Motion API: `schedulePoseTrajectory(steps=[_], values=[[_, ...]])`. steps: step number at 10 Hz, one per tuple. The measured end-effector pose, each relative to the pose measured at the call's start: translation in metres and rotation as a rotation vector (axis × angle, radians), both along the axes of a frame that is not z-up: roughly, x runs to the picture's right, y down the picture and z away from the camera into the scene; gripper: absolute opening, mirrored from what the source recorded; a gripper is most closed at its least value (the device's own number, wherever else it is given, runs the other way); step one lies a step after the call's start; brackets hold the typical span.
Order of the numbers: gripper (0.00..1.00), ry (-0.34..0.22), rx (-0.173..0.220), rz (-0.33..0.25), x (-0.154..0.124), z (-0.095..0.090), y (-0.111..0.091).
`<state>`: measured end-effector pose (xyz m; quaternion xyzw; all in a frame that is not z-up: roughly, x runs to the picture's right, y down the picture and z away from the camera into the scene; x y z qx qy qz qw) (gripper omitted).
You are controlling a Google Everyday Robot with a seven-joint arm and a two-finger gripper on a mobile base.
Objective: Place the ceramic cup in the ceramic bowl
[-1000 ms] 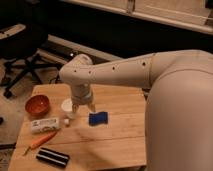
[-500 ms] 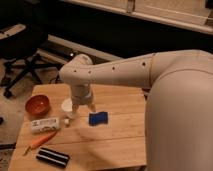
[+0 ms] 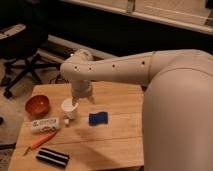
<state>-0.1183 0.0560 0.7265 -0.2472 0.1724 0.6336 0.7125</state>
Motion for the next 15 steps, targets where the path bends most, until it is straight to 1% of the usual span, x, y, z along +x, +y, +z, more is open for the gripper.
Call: schedulePoseTrajectory(steps=[1, 4, 6, 8, 9, 10, 12, 13, 14, 15], values=[[0.65, -0.030, 0.013, 0.005, -0.006, 0.012, -0.009], [0.65, -0.063, 0.027, 0.008, -0.012, 0.046, -0.022], [0.65, -0.085, 0.023, -0.007, -0.023, 0.076, -0.018], [0.65, -0.099, 0.009, -0.024, -0.030, 0.098, -0.008], [0.61, -0.102, -0.003, -0.035, -0.033, 0.107, -0.001], [0.52, -0.106, -0.016, -0.045, -0.037, 0.115, 0.007], [0.30, -0.114, -0.045, -0.062, -0.041, 0.127, 0.024], [0.22, -0.119, -0.055, -0.067, -0.042, 0.130, 0.029], [0.11, -0.137, -0.063, -0.070, -0.049, 0.127, 0.031], [0.02, -0.163, -0.065, -0.067, -0.058, 0.115, 0.027]])
